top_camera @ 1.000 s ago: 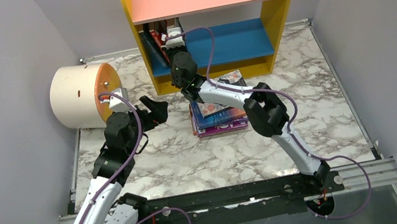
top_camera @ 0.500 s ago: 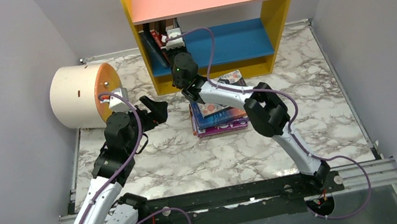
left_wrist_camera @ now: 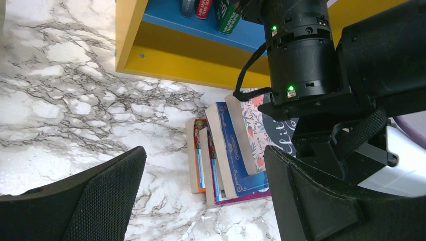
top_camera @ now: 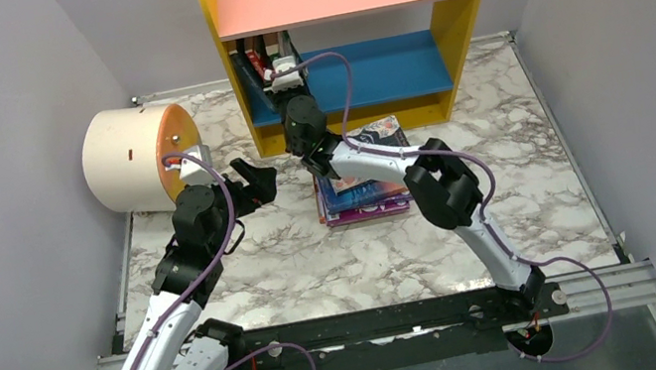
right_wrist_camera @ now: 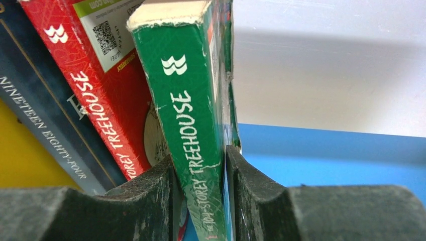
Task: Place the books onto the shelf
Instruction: Place the book on the shelf.
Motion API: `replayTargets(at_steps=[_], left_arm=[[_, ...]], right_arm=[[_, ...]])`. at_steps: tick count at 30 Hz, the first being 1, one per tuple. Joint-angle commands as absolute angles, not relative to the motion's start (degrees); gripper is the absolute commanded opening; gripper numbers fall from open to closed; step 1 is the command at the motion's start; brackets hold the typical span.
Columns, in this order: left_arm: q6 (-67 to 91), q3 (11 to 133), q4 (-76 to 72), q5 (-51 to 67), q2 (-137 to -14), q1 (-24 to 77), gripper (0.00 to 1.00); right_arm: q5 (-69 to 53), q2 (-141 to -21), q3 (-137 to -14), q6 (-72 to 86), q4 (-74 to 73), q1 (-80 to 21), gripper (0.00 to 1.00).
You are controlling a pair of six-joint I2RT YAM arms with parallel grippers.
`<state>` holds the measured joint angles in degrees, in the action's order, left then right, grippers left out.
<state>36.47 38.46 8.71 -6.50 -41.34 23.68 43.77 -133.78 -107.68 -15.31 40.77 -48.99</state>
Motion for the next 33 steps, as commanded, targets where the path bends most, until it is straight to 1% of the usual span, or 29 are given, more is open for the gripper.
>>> replayTargets(at_steps=[1, 8, 12, 33], left_arm=[[35.9, 37.8, 9.3, -7.8, -40.5, 23.5, 0.81], [35.9, 37.7, 9.4, -7.8, -40.3, 23.5, 0.81], [35.9, 37.6, 9.7, -7.9, -39.8, 23.5, 0.81], [36.3, 37.2, 9.9, -8.2, -39.3, 23.5, 0.81]], right_arm=[[42.8, -129.5, -105.4, -15.8, 43.7, -50.3, 0.34], [42.6, -128.2, -103.4, -16.0, 44.6, -51.3, 0.40], [42.8, -128.3, -103.8, -16.2, 44.2, -51.4, 0.41], [42.0, -123.7, -97.3, -14.2, 44.6, -52.7, 0.42]])
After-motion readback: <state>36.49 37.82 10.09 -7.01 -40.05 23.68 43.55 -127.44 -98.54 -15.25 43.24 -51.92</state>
